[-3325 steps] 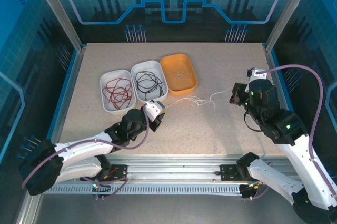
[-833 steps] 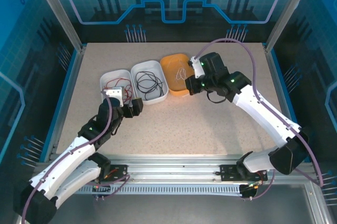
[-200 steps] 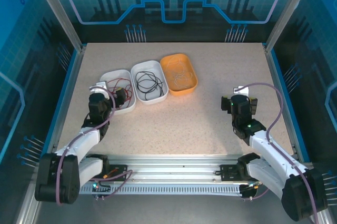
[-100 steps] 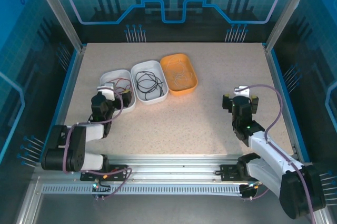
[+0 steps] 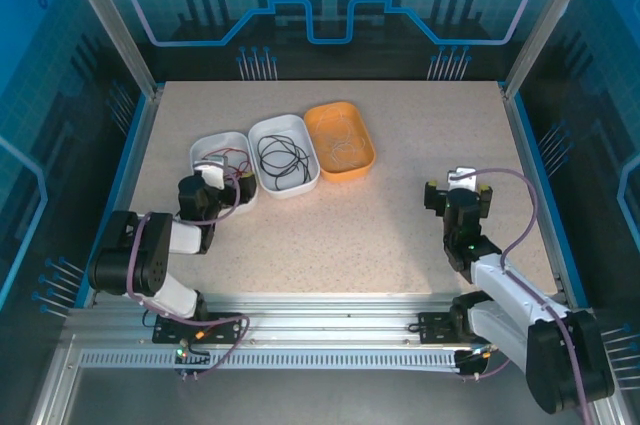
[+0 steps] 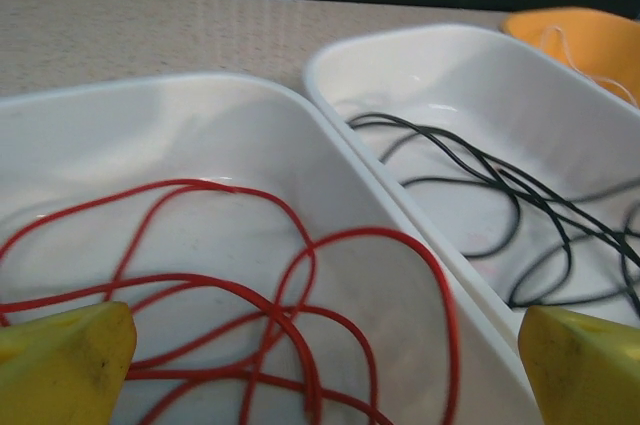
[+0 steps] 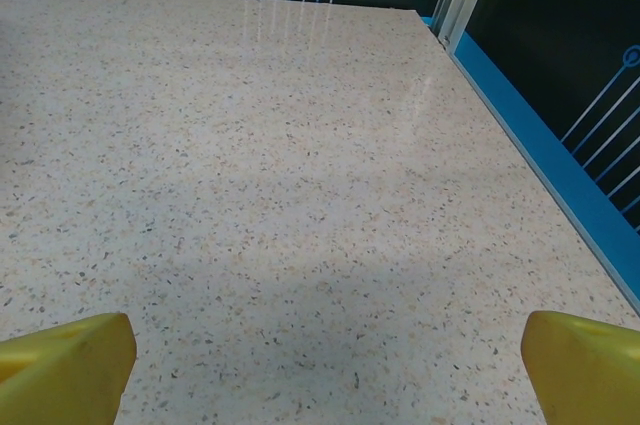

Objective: Untangle the cables

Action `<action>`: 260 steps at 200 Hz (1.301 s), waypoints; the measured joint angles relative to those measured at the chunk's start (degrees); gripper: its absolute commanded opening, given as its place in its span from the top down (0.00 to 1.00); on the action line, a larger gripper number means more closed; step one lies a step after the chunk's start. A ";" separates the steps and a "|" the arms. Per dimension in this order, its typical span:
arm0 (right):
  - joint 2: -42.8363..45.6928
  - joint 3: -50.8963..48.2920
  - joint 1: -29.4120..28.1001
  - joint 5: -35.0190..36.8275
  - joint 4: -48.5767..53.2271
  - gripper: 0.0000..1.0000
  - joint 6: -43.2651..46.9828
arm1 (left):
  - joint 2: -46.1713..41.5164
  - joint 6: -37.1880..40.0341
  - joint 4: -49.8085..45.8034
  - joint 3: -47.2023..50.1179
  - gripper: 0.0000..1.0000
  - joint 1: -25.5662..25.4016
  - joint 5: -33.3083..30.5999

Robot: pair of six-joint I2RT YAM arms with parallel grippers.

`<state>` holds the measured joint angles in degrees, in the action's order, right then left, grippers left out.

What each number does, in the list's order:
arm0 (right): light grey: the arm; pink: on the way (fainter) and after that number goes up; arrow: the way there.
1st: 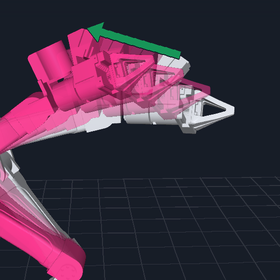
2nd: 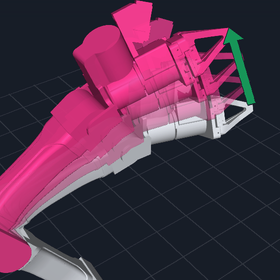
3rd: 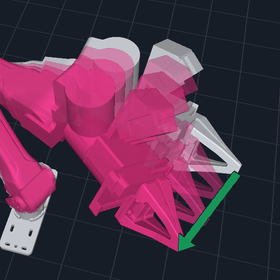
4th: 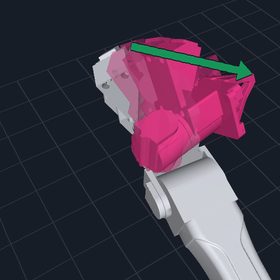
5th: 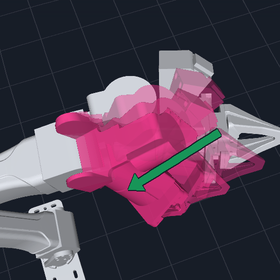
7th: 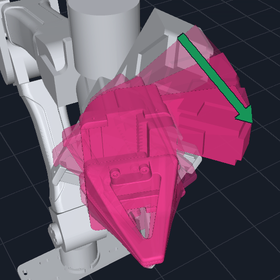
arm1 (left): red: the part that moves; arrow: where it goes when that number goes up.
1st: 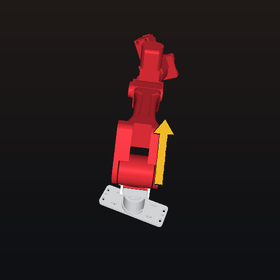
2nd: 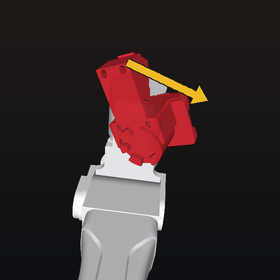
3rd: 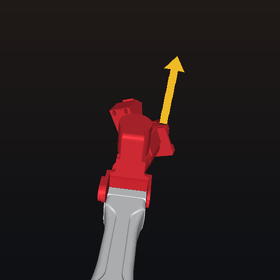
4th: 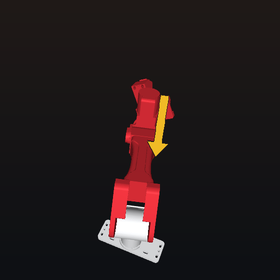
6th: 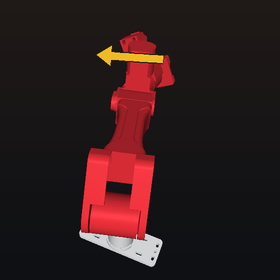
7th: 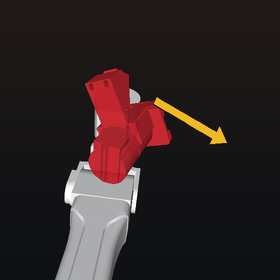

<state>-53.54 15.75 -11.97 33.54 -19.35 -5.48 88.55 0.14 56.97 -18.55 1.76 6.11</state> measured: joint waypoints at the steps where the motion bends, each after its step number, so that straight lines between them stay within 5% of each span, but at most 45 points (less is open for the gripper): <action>1: -0.09 -0.07 0.07 -0.24 -0.31 0.00 0.02 | 0.00 -0.09 -0.04 -0.04 0.01 0.02 -0.13; 137: -28.28 -3.32 6.01 -13.11 -38.01 0.00 1.27 | 0.00 -1.73 -1.20 -0.94 0.01 0.35 -5.46; 260: -34.77 0.50 8.31 -30.21 -41.77 0.00 4.81 | 0.00 -1.64 -2.78 -1.90 0.01 0.33 -5.20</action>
<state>-88.31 16.25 -3.66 3.33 -61.12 -0.67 88.55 -1.50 54.19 -20.45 2.09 0.91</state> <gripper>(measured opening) 0.997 0.992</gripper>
